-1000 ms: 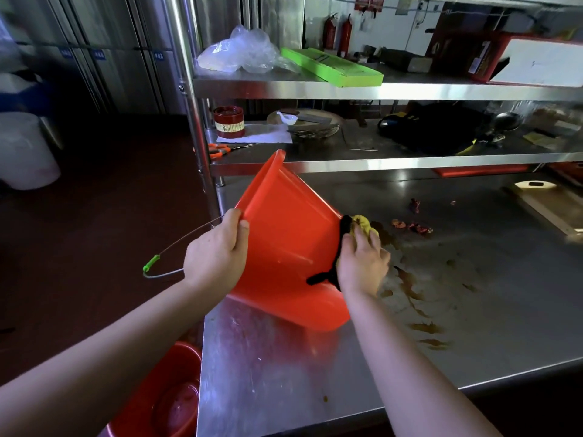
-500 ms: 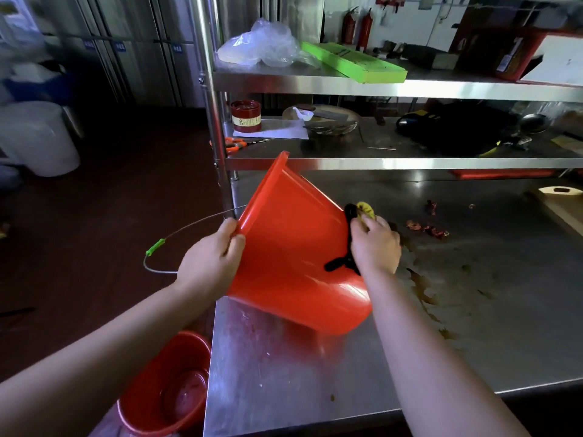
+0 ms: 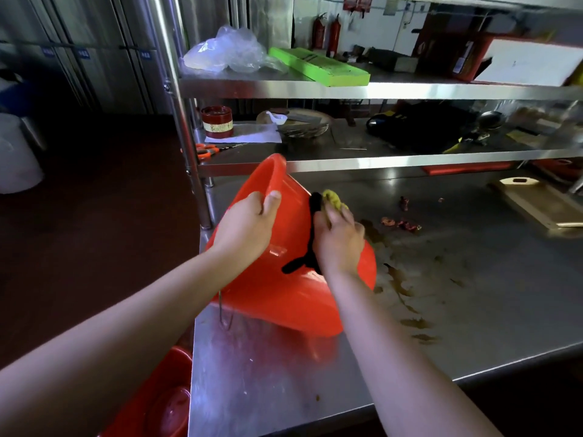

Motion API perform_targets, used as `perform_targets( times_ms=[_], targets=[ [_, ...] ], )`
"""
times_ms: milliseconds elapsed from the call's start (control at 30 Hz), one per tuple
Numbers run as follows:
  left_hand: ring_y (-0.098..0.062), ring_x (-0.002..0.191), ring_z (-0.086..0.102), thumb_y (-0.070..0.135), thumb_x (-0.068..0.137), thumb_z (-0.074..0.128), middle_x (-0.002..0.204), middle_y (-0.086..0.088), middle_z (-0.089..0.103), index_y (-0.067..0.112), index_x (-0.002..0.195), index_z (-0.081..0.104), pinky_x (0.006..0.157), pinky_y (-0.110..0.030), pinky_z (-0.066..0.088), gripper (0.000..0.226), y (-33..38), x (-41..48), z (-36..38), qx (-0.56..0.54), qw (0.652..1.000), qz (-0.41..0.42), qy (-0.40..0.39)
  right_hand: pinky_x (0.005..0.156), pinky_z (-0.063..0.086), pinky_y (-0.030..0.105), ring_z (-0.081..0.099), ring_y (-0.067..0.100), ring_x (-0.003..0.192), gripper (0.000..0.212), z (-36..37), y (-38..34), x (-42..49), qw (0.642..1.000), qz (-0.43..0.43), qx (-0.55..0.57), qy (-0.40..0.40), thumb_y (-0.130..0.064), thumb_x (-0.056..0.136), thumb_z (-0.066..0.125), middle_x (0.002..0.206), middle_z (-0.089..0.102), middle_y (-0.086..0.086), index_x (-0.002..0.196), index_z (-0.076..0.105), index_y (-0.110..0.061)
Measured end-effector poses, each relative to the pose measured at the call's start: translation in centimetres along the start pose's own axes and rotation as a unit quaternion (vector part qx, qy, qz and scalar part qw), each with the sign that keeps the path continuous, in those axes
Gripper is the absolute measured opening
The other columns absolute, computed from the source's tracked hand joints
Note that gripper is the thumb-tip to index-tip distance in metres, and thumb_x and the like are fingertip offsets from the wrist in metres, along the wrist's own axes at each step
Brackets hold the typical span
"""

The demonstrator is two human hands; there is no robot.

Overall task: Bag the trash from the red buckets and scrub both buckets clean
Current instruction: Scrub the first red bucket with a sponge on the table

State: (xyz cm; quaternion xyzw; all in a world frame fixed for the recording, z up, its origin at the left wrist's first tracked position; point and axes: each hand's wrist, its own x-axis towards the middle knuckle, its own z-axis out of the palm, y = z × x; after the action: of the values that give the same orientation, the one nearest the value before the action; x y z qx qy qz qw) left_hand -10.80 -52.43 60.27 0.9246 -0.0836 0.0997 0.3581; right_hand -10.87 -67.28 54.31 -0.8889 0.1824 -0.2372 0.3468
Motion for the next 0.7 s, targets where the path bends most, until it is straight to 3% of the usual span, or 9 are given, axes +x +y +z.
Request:
perform_targets(
  times_ms=[133,233,400,533,600,700],
  targets=[
    [-0.022,0.065,0.053,0.042,0.098,0.031,0.069,0.000,0.054,0.009,0.088,0.052,0.057,-0.037,0.039,0.040,-0.3,-0.2,0.7,0.021,0.998,0.065,0.005,0.106,0.029,0.040,0.035,0.028,0.121,0.042,0.4,-4.0,-0.3,0.995,-0.093,0.039,-0.014,-0.037,0.096,0.045,0.152,0.032,-0.003,0.138,0.047,-0.032],
    [-0.028,0.067,0.056,0.041,0.097,0.034,0.071,-0.008,0.059,0.006,0.090,0.053,0.062,-0.043,0.046,0.041,-1.7,-0.4,0.2,-0.001,0.998,0.070,-0.002,0.105,0.031,0.041,0.036,0.027,0.124,0.044,0.5,-1.9,-0.6,0.993,-0.117,0.023,-0.003,-0.039,0.094,0.047,0.151,0.034,-0.002,0.138,0.047,-0.032],
    [-0.028,0.064,0.058,0.039,0.097,0.036,0.070,-0.012,0.061,0.012,0.087,0.055,0.060,-0.046,0.047,0.035,-4.1,-1.7,-0.9,-0.049,0.998,0.040,-0.014,0.101,0.032,0.041,0.040,0.030,0.122,0.042,-0.9,6.0,-0.1,0.998,0.057,-0.030,0.002,-0.042,0.094,0.044,0.148,0.040,-0.005,0.135,0.050,-0.035],
    [-0.031,0.061,0.056,0.049,0.089,0.034,0.069,-0.018,0.059,0.006,0.085,0.055,0.057,-0.047,0.044,0.048,-4.7,-2.6,-0.8,-0.069,0.996,0.056,-0.009,0.102,0.031,0.045,0.038,0.033,0.121,0.042,-2.1,6.8,0.6,0.984,0.176,0.002,-0.026,-0.041,0.094,0.037,0.147,0.038,-0.005,0.134,0.048,-0.039],
    [-0.031,0.061,0.055,0.056,0.085,0.032,0.068,-0.018,0.058,0.004,0.086,0.055,0.058,-0.048,0.044,0.056,-4.8,-2.9,-0.9,-0.076,0.995,0.058,-0.008,0.100,0.031,0.044,0.039,0.034,0.118,0.041,-1.8,4.3,0.7,0.989,0.149,-0.010,-0.022,-0.040,0.095,0.037,0.146,0.040,-0.005,0.134,0.048,-0.040],
    [-0.030,0.066,0.058,0.062,0.080,0.029,0.071,-0.016,0.061,0.003,0.096,0.057,0.064,-0.052,0.047,0.067,-4.6,-3.0,-0.9,-0.080,0.994,0.069,-0.022,0.097,0.033,0.039,0.043,0.032,0.113,0.039,-0.6,-1.1,0.8,0.999,0.028,0.013,-0.009,-0.039,0.095,0.039,0.144,0.043,-0.010,0.133,0.050,-0.041]
  ],
)
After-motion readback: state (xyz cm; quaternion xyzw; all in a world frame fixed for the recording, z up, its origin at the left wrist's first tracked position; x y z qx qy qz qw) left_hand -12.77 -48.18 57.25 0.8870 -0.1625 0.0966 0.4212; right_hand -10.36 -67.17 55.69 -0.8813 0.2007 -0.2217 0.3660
